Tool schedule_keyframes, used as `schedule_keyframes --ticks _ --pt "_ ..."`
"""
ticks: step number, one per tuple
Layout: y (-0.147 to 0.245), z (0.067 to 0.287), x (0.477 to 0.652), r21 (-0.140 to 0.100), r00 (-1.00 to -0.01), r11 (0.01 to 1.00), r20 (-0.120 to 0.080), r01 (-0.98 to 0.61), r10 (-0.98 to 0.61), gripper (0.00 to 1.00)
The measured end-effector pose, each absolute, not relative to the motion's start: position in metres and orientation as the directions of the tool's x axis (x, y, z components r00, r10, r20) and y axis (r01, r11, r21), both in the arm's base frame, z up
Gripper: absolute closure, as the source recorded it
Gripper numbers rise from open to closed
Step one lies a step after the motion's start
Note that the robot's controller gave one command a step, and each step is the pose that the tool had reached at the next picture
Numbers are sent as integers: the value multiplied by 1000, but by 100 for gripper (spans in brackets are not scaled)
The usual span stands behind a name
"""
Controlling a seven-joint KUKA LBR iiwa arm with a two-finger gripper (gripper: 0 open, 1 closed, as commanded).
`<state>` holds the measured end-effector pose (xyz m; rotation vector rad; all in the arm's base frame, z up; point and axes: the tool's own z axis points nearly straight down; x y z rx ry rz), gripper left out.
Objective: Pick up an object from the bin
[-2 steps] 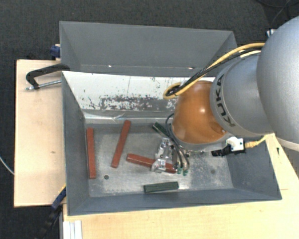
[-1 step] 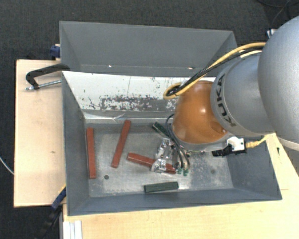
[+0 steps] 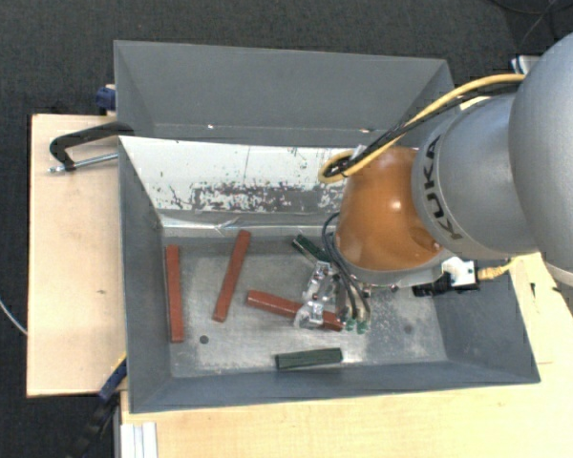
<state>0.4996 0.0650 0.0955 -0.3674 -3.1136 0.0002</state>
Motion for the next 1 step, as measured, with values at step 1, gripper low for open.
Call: schedule_keyframes --ticks 1 --pt "65 119 501 0 -973 973 3 232 232 100"
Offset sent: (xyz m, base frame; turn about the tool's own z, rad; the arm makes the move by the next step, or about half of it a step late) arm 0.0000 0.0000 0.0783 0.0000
